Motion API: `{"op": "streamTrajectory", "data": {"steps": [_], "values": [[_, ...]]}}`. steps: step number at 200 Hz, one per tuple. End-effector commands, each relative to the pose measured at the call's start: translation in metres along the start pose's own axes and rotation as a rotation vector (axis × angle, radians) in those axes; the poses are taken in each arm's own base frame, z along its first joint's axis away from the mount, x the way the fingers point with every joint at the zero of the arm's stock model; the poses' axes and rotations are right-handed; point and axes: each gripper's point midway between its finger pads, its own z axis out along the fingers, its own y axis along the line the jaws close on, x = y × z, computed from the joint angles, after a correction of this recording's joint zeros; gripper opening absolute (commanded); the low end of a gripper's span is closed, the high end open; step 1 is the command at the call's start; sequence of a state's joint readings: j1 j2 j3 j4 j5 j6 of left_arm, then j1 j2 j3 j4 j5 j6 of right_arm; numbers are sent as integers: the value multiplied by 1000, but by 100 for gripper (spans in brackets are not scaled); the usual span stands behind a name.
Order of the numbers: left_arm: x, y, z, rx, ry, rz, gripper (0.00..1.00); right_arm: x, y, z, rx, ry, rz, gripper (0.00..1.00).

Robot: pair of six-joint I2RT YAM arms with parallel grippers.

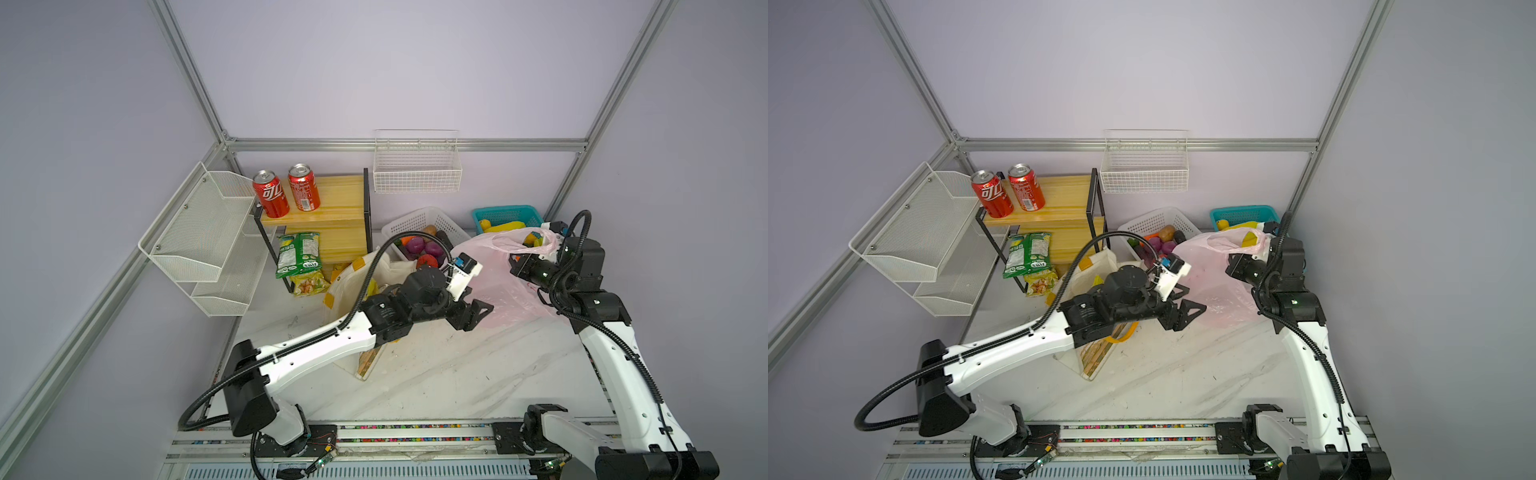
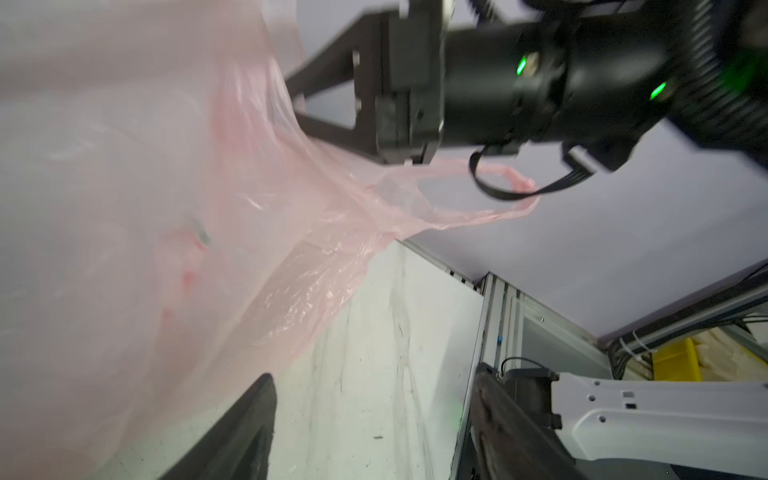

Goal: Place the mixed food into the grocery bags and tie them

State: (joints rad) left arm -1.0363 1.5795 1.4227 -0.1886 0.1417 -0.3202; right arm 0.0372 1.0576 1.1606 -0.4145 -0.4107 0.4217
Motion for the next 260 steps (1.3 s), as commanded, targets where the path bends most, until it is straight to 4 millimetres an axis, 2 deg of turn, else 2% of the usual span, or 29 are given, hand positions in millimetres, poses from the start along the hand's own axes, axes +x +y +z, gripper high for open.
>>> {"op": "streamTrajectory", "data": {"steps": [1,25,53,94,181,260], "values": [[-31,-3,3,-2,-90,13,75,16,23,-11,-137,52,91,0],[-36,-2,17,4,-116,-58,76,30,34,-13,-228,97,150,0],[-39,7,24,27,-146,-136,77,33,38,-19,-243,114,131,0],[-45,-4,25,155,-172,-225,77,44,39,-17,-268,157,137,0],[-43,5,46,121,-147,-280,72,41,56,-26,-367,146,189,0],[-55,-1,53,178,-197,-334,71,47,51,-27,-368,137,219,0]]}}
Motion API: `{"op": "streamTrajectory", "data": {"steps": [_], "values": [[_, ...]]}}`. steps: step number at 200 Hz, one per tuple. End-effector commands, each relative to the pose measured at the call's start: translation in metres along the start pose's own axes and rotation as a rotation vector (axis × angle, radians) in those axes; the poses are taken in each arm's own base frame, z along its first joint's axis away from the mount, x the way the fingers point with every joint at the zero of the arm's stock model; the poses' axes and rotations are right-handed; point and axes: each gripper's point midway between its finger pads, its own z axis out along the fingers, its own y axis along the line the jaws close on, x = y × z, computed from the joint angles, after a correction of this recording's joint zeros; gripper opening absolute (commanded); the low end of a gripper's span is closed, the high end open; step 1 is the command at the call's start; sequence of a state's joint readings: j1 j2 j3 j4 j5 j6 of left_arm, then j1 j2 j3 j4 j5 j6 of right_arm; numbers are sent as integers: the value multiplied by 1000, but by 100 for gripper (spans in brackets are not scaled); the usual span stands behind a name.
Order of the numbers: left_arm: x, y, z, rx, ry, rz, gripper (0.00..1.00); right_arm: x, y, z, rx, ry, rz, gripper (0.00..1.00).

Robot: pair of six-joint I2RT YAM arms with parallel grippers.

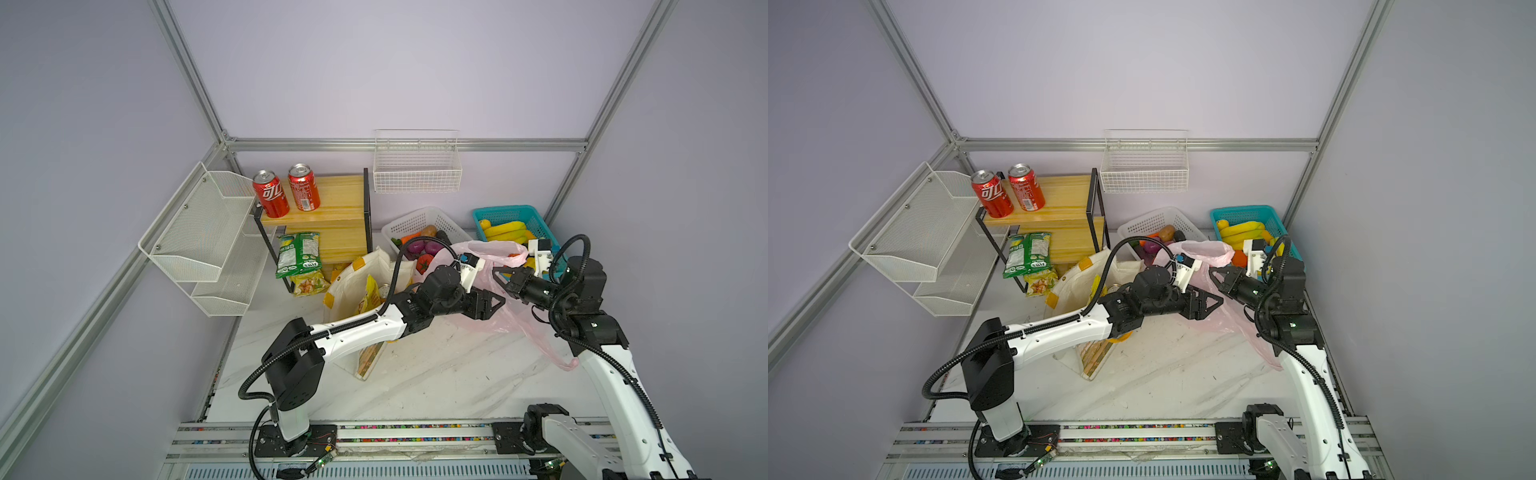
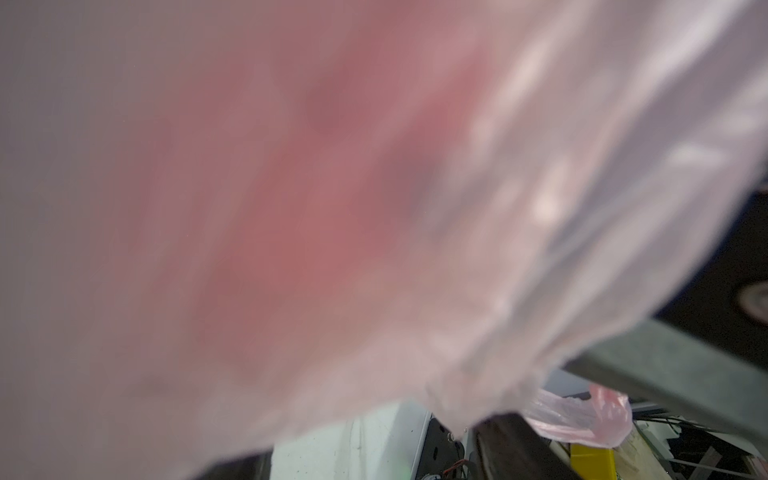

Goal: Place the mixed food into the grocery bags and tie them

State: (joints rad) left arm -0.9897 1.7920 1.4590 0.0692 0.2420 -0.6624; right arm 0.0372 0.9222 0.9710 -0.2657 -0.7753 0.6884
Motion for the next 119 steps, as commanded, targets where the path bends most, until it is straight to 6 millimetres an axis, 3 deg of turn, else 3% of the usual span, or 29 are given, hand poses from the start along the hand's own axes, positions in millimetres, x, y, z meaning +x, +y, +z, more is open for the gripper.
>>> {"op": "streamTrajectory", "data": {"steps": [1,39,65,94,108,119], "values": [[-49,-41,-6,116,-129,7,71,-2,7,-2,-33,-22,-1,0],[-53,-37,-2,107,-156,-22,63,-3,6,-2,-35,-26,4,0],[-51,-30,-3,82,-155,-22,45,-6,4,-2,-12,-33,-11,0],[-43,-26,-12,96,-130,-17,9,-12,-1,-1,20,-56,-30,0],[-36,-32,-23,146,-75,-10,1,-19,-9,-2,84,-82,-68,0],[-25,-40,-36,206,4,-7,0,-27,-20,-7,183,-106,-126,0]]}}
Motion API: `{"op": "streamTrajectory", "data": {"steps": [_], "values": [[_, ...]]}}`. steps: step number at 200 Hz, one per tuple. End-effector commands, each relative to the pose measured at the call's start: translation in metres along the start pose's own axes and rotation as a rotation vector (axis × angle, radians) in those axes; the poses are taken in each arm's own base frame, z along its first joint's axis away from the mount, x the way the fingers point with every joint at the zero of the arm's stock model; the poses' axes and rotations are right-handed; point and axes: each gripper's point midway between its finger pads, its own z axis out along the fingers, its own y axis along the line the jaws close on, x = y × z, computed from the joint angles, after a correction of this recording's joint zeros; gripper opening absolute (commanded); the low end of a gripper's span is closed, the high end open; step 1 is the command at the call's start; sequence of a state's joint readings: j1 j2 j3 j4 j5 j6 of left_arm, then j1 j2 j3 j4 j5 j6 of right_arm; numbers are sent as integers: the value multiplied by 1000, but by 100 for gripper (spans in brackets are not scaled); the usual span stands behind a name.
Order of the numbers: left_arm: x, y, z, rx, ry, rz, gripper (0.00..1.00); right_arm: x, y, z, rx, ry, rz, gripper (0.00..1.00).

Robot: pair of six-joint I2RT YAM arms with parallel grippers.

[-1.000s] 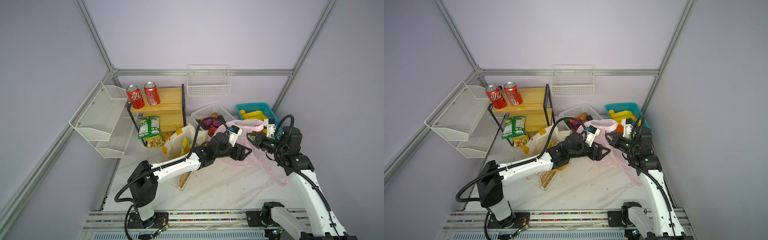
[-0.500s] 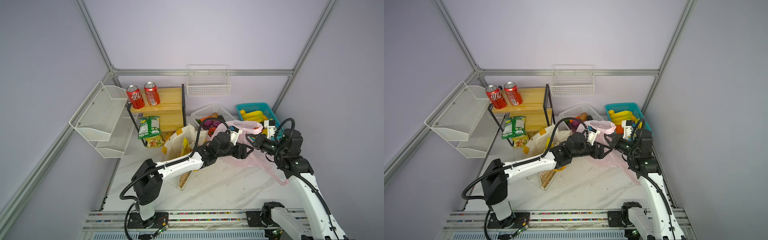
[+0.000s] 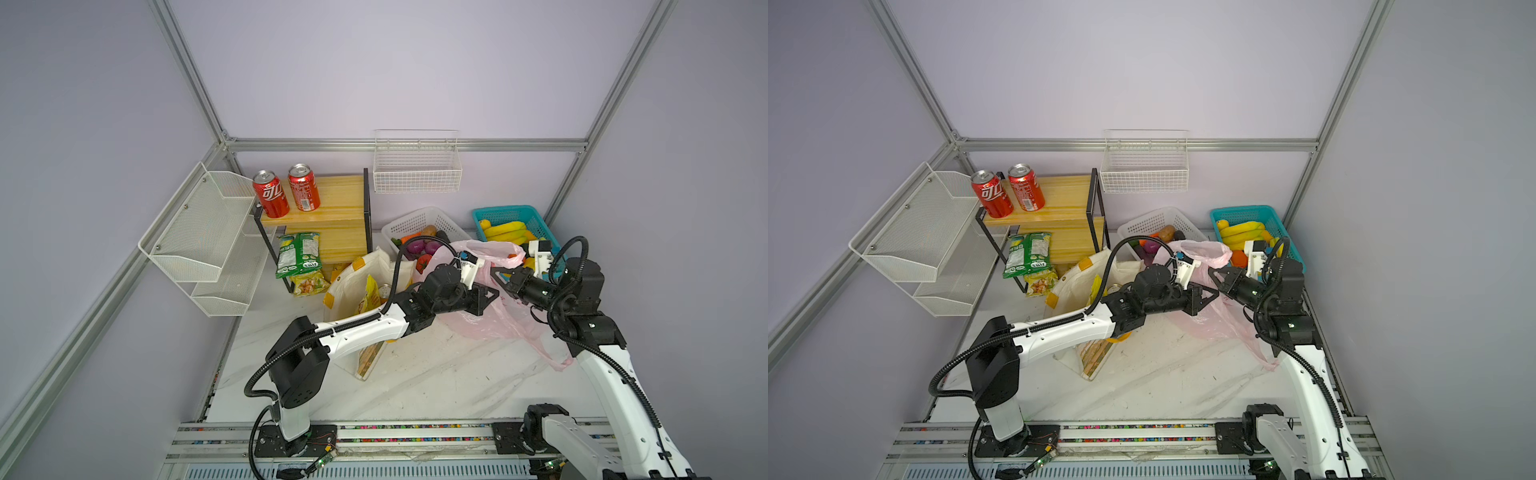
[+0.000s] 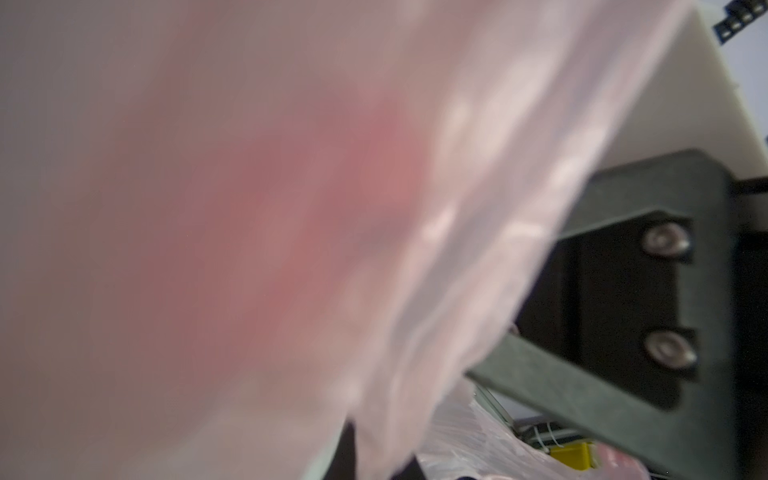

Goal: Place the mixed food into the grocery bags and tie them

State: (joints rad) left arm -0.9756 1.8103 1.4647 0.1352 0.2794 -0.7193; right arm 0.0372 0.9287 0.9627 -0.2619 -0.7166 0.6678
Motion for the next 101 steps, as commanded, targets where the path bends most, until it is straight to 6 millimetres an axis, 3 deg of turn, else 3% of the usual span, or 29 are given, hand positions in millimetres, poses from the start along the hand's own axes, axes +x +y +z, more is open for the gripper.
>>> {"op": "streamTrajectory", "data": {"steps": [1,31,56,70,101], "values": [[-15,-40,-39,162,40,37,0,-22,-11,-8,144,-74,-118,0],[-2,-59,-94,286,166,18,0,-43,-43,-36,446,-148,-269,0],[2,-68,-138,298,202,47,0,-45,-59,-55,587,-160,-330,0],[1,-64,-159,264,215,64,0,-37,-67,-55,605,-135,-340,0],[-12,-39,-182,166,206,22,0,-7,-80,-38,533,-18,-321,0]]}}
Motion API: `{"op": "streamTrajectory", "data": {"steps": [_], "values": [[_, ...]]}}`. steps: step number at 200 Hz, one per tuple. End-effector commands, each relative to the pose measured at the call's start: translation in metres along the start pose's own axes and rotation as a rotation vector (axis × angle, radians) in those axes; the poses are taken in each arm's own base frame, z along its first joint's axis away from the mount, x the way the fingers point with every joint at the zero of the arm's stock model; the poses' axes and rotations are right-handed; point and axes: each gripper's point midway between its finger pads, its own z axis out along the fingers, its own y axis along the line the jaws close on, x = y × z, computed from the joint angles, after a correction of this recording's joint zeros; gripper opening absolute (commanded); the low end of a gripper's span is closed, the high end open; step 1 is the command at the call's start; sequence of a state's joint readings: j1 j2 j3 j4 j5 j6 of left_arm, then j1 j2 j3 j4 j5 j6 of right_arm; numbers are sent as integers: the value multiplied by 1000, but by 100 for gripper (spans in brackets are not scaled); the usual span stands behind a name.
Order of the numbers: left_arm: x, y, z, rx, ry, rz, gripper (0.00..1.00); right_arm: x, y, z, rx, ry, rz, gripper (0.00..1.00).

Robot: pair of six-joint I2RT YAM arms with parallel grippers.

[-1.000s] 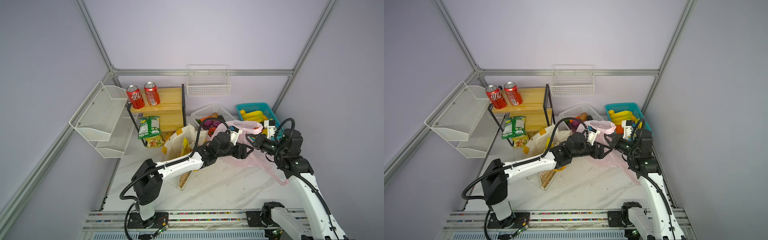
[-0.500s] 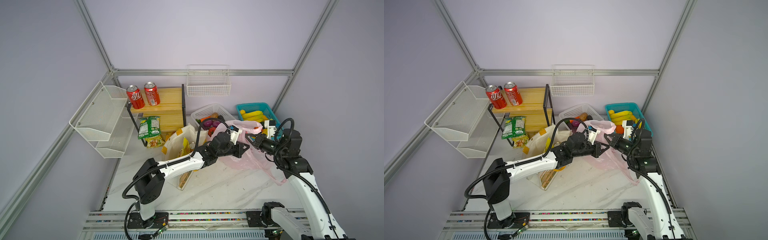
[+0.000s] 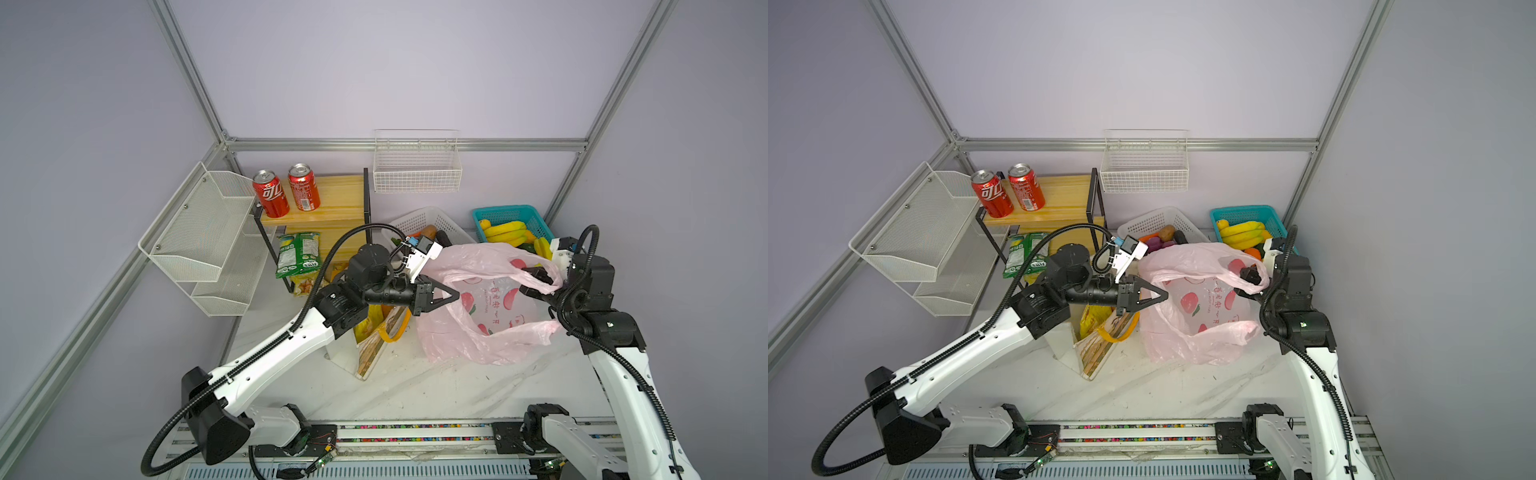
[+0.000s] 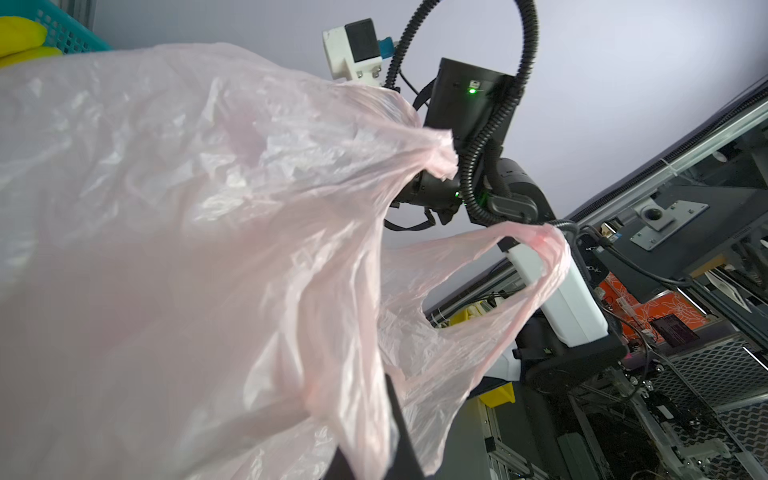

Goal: Place the mixed food into the grocery bags and tie them

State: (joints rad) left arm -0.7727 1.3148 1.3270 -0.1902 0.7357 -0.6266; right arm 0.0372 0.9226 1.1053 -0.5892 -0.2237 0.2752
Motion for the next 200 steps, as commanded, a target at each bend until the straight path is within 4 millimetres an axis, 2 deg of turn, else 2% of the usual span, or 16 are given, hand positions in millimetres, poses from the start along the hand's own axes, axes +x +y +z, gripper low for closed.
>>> {"op": "streamTrajectory", "data": {"steps": [1,22,53,70,74,110,132,157,160,171,200], "values": [[22,27,-15,-64,87,-68,0,35,-10,9,8,113,-42,0],[26,37,-16,-78,87,-95,0,46,-16,11,26,146,-57,0],[35,51,4,-47,132,-194,0,34,-25,-5,105,98,-72,0],[33,46,12,-32,138,-183,0,31,-23,-12,106,96,-75,0],[38,56,19,-41,155,-201,0,31,-22,-14,104,101,-75,0],[48,55,35,-3,213,-245,0,34,-13,-18,61,130,-84,0],[59,62,27,-40,246,-282,0,48,-2,-9,-22,201,-80,0],[64,71,8,-90,224,-323,0,53,5,-4,-67,225,-70,0],[60,62,1,-81,207,-311,0,54,5,-4,-71,229,-71,0],[63,59,-8,-76,202,-328,0,55,10,-3,-93,243,-72,0],[77,54,-15,-64,231,-399,0,63,22,-1,-147,287,-75,0]]}}
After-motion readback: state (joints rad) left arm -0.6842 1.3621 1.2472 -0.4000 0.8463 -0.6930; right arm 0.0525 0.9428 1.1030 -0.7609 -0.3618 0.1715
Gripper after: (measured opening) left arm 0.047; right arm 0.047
